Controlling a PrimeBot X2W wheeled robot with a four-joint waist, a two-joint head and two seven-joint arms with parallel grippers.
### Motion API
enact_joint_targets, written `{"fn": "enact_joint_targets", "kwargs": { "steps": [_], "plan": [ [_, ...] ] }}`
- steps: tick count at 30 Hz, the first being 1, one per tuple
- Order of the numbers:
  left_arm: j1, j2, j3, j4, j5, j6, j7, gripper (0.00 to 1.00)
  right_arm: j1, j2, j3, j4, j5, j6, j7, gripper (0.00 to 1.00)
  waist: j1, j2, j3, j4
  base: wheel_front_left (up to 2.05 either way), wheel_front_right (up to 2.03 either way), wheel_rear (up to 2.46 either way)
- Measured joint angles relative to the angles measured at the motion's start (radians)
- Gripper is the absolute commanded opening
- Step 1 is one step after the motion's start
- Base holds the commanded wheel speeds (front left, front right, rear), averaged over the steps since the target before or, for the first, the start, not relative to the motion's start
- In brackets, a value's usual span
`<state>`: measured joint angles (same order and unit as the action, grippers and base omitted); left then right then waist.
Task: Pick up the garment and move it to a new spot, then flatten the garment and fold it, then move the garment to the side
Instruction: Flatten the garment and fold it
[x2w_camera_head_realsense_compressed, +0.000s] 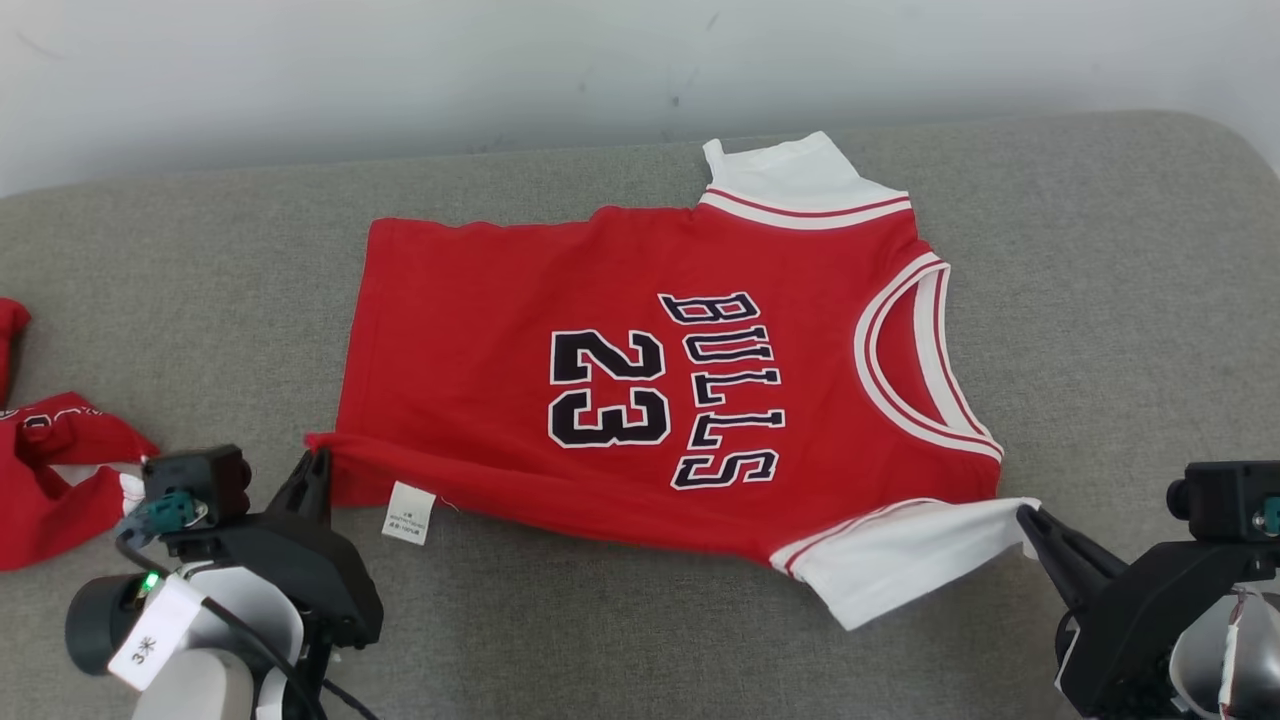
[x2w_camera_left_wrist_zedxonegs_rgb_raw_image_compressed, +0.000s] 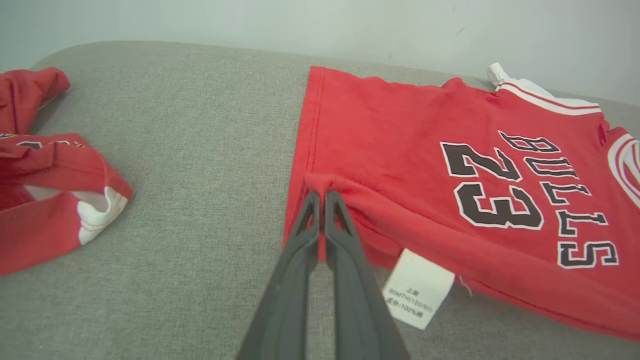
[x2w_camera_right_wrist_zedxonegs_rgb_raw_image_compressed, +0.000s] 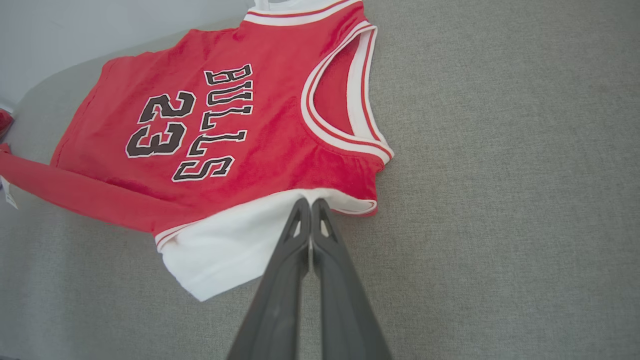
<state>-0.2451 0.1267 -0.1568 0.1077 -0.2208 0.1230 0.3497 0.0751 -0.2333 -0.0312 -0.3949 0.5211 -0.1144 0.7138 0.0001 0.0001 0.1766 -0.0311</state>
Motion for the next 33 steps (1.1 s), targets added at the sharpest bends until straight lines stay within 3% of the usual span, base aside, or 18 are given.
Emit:
{"fn": "enact_joint_targets", "kwargs": {
  "steps": [10, 16, 33],
  "plan": [
    [0.042, -0.002, 0.039, -0.034, 0.000, 0.000, 0.009, 0.00, 0.048, -0.002, -0.009, -0.037, 0.033, 0.008, 0.038, 0.00, -0.0001, 0.0000, -0.003, 0.012, 0.00, 0.00, 0.00],
    [0.041, -0.006, 0.027, -0.025, 0.000, 0.001, 0.028, 0.00, -0.027, 0.015, -0.025, -0.017, 0.075, 0.007, 0.035, 0.00, -0.0001, 0.0000, 0.002, 0.010, 0.00, 0.00, 0.00],
    [-0.174, -0.032, -0.021, 0.110, 0.012, -0.001, 0.100, 0.00, -0.361, -0.002, -0.017, 0.253, 0.159, 0.031, 0.089, 0.00, 0.0000, 0.0000, 0.073, -0.004, 0.00, 0.00, 0.00]
  ]
}}
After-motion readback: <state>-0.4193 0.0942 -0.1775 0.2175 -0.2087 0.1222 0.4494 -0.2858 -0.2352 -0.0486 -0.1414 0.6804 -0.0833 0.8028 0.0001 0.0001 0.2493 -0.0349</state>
